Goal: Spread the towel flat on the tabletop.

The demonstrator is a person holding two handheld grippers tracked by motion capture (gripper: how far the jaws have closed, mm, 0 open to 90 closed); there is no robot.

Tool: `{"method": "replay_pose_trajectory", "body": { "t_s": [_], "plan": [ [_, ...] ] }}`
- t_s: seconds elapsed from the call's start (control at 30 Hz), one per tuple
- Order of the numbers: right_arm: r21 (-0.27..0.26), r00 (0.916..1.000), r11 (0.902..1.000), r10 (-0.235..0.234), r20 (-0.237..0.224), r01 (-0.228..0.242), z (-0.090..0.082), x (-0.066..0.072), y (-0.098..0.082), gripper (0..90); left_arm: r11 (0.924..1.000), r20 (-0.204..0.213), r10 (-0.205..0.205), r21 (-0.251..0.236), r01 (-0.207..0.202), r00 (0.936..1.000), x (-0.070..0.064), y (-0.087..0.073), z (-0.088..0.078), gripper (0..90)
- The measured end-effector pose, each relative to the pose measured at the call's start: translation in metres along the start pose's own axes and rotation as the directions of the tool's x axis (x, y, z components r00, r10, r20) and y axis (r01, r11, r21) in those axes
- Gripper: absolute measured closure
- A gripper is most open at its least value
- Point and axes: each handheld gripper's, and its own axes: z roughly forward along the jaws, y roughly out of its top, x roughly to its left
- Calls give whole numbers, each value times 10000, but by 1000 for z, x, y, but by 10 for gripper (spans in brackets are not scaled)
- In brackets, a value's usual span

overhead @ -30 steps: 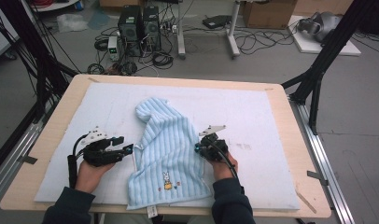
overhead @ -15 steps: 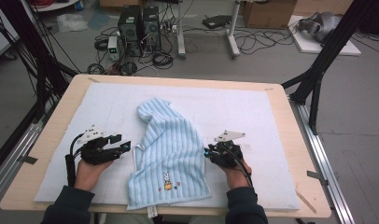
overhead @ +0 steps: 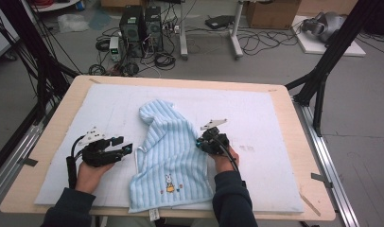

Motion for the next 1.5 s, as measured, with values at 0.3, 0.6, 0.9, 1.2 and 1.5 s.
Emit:
{"method": "replay_pose_trajectory", "body": {
  "t_s": [0.3,0.6,0.9,1.2,1.5],
  "plan": [
    [-100,9989,9993,-348,302,351,-48,7,-36,863,10000,-125,-76,20,76,9999,2,-3,-4,447],
    [-94,9976,9999,54,692,-47,-79,5,-74,855,10000,2,-18,90,18,10000,1,-3,-2,453],
    [-2000,9861,9750,1209,1136,-965,-92,-1,-76,453,10000,338,47,27,-48,9994,-3,8,18,445],
    [-2215,9831,9718,1146,1425,-812,-96,-10,-79,422,9977,649,170,647,-212,9977,-13,41,65,452],
    [-2228,9858,9716,1098,1271,-795,-94,-8,-79,374,9910,631,115,1325,-198,9979,-31,55,118,463]
  ]
}}
